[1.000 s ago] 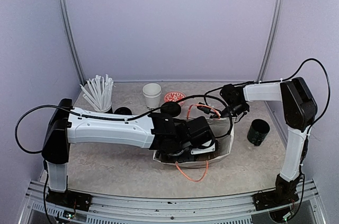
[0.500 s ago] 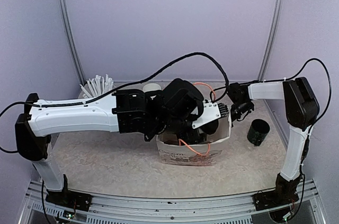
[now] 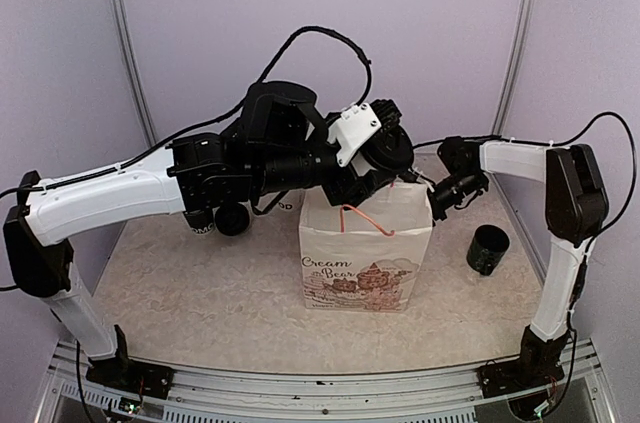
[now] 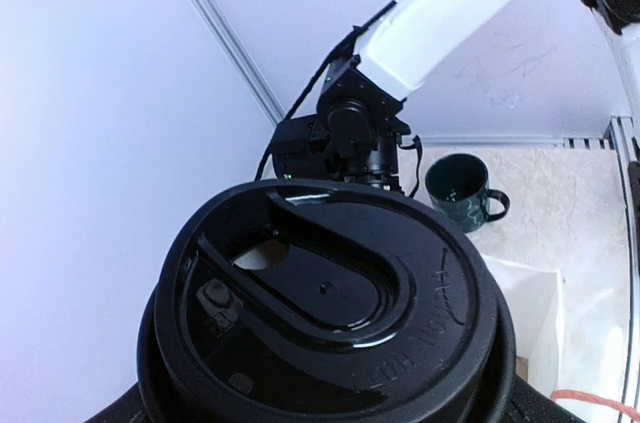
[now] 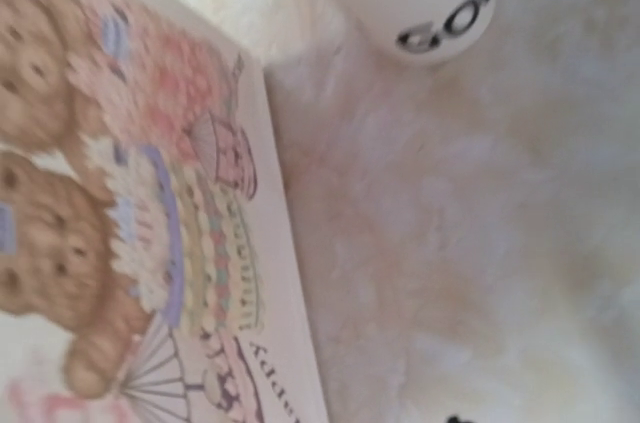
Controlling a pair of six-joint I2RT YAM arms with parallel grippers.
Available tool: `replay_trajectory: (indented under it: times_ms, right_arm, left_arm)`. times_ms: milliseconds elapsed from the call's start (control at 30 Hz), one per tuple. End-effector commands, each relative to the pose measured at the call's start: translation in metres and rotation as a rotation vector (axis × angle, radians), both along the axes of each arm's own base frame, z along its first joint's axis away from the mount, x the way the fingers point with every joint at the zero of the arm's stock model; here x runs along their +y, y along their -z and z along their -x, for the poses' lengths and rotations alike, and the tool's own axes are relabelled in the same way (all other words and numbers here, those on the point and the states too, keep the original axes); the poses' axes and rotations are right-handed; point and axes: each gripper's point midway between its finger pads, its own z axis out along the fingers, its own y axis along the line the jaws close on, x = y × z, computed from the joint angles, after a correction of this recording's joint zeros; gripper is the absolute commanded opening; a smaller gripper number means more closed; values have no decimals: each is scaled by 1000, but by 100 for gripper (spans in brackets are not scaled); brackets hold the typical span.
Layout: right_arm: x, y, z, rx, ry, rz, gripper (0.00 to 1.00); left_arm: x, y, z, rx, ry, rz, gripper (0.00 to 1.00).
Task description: Pack the takeout coffee
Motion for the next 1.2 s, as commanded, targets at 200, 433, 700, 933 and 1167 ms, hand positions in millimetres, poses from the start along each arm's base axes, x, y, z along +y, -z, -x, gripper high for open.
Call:
replay_trajectory:
  times_ms: [200, 433, 700, 933, 1167]
  right_arm:
    - [-26, -79, -20, -126, 110, -29, 56]
    - [-42, -139, -11, -236, 177, -41, 58]
    - [-45, -222, 58, -414, 119, -144, 59]
    - [-51, -209, 100, -453, 59, -110, 60]
    - [-35, -204, 140, -442, -63, -135, 61]
  left_arm:
    - [27, -126, 27, -78, 136, 387, 75]
    - [42, -136, 89, -16, 283, 439, 75]
    - [30, -80, 150, 139, 411, 355, 75]
    - [21, 0, 183, 235, 457, 319, 75]
    - [-1, 70, 194, 249, 470, 251, 77]
